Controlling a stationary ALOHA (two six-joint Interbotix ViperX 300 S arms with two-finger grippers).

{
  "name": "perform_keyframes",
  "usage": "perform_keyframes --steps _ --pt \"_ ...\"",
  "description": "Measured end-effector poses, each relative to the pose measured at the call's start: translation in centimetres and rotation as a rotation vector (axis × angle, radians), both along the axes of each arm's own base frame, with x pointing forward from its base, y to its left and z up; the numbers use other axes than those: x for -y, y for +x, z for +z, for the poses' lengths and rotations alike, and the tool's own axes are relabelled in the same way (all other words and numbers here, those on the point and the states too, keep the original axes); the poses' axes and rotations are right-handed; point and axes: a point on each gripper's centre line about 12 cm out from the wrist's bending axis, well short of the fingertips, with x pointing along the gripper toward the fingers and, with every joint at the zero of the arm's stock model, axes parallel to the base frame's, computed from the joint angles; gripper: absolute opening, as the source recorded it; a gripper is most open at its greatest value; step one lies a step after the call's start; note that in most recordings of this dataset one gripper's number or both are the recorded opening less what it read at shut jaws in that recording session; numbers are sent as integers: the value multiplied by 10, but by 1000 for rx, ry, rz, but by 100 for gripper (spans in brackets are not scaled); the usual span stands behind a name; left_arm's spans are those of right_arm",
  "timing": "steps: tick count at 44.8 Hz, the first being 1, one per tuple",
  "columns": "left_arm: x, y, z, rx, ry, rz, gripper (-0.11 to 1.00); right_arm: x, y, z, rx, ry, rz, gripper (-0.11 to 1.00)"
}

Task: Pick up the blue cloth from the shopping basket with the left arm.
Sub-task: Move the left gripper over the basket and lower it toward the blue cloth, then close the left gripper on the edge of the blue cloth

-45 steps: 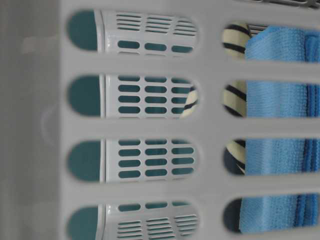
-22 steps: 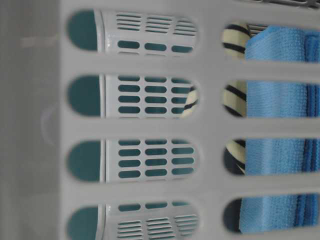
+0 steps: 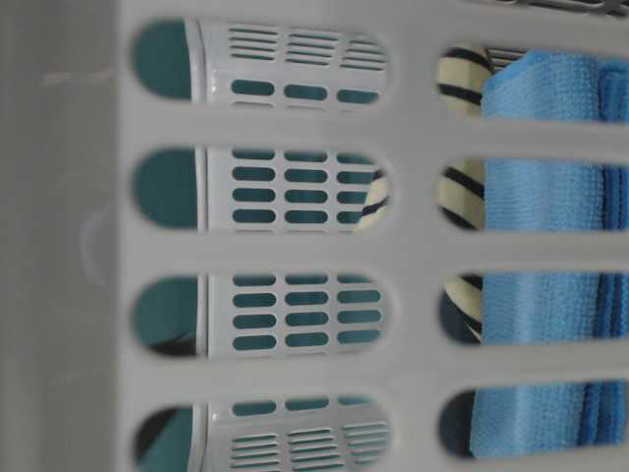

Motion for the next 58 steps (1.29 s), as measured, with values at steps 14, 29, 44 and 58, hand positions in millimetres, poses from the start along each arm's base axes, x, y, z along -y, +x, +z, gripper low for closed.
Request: perform_keyframes --steps 14,29,44,58 --pt "20 60 -50 -220 -16 16 86 2 0 0 -3 -1 -7 78" --pt "32 80 -98 -373 -29 46 86 2 0 -1 -5 -1 -7 78" --pt "35 82 -116 -417 -23 46 85 2 0 -2 -12 -1 -9 78" --pt "37 82 -117 -419 -19 39 37 2 0 -3 -15 2 -8 78"
